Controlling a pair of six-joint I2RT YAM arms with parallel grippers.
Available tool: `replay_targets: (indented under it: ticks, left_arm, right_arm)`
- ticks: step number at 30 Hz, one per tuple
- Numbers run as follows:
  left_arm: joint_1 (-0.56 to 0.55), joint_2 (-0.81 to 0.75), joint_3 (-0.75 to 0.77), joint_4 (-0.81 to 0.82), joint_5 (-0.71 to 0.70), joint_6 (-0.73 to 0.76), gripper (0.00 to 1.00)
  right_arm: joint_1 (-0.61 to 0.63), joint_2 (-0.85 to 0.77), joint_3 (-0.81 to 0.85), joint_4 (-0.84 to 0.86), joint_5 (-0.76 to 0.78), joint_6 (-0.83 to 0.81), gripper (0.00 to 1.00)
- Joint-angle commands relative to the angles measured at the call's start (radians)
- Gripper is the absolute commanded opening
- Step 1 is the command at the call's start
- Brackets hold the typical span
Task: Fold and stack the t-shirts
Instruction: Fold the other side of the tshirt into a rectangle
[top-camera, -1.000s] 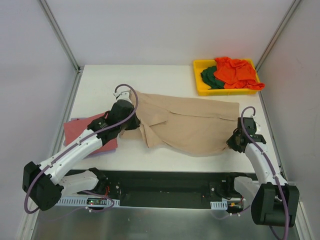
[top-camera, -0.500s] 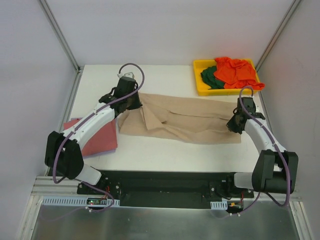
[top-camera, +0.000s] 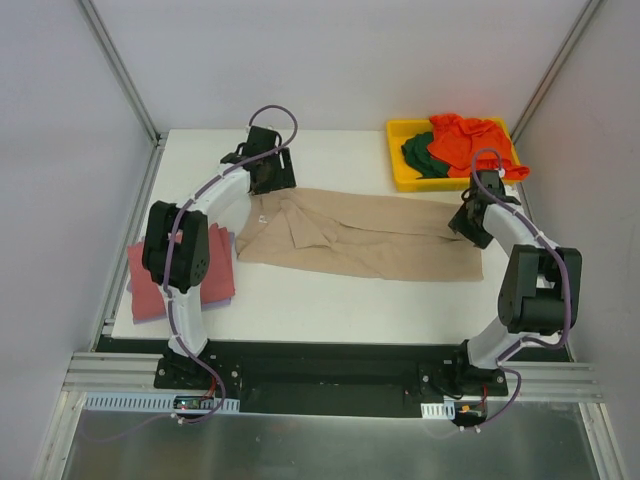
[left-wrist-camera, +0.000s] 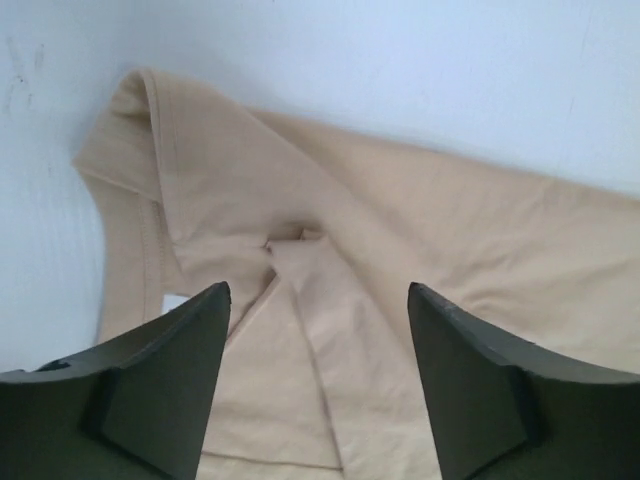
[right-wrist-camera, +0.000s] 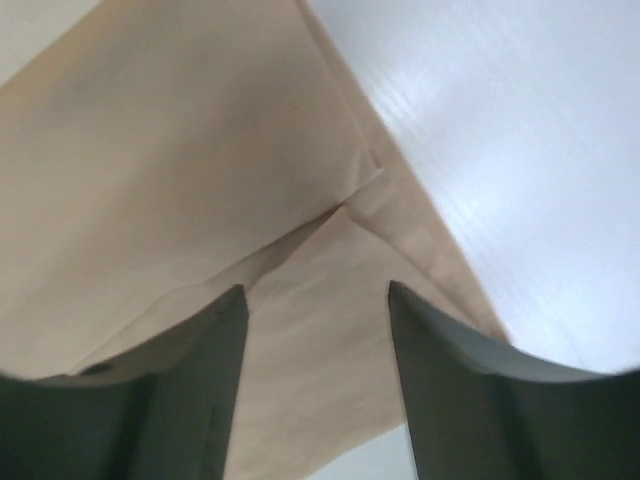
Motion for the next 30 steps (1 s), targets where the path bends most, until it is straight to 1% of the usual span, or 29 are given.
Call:
replay_targets:
  ticks: [1, 3, 4, 5, 6, 9, 11, 13, 16, 19, 23, 26, 30]
  left_arm:
    - [0.011, 0.006, 0.084, -0.023, 0.071, 0.061, 0.82]
    - [0.011, -0.068, 0.0, -0.025, 0.103, 0.024, 0.94]
    - [0.01, -0.102, -0.053, -0.02, 0.135, 0.013, 0.99]
    - [0.008, -0.154, -0.102, -0.014, 0.186, 0.003, 0.99]
    - [0.005, -0.194, -0.164, -0.001, 0.224, -0.023, 0.99]
    - [-0.026, -0.274, -0.339, 0.114, 0.385, -0.074, 0.99]
    - [-0.055, -0.298, -0.409, 0.148, 0.413, -0.097, 0.99]
    - [-0.084, -0.295, -0.439, 0.164, 0.413, -0.116, 0.99]
    - [-0.098, -0.251, -0.427, 0.173, 0.418, -0.131, 0.99]
    - [-0.101, -0.213, -0.423, 0.171, 0.473, -0.142, 0.99]
    - [-0.119, -0.185, -0.424, 0.171, 0.417, -0.14, 0.99]
    - [-0.119, -0.137, -0.384, 0.171, 0.43, -0.14, 0.99]
    - [-0.119, -0.067, -0.293, 0.171, 0.441, -0.136, 0.99]
  right_arm:
    - [-0.006, -0.055, 0.037, -0.02, 0.137, -0.04, 0.69]
    - [0.0, -0.119, -0.022, -0.011, 0.1, -0.063, 0.82]
    - [0.0, -0.159, -0.065, 0.007, 0.064, -0.078, 0.89]
    - [0.0, -0.212, -0.103, 0.034, 0.013, -0.09, 0.98]
    - [0.002, -0.246, -0.148, 0.062, -0.039, -0.098, 0.96]
    - [0.002, -0.317, -0.261, 0.162, -0.281, -0.113, 0.96]
    - [0.002, -0.331, -0.311, 0.228, -0.398, -0.121, 0.96]
    - [0.002, -0.319, -0.34, 0.275, -0.455, -0.121, 0.96]
    - [0.002, -0.276, -0.328, 0.28, -0.48, -0.125, 0.96]
    - [0.002, -0.234, -0.319, 0.275, -0.483, -0.124, 0.96]
    - [0.002, -0.201, -0.314, 0.275, -0.471, -0.124, 0.96]
    - [0.002, -0.187, -0.309, 0.268, -0.463, -0.127, 0.96]
    - [0.002, -0.187, -0.303, 0.245, -0.429, -0.139, 0.96]
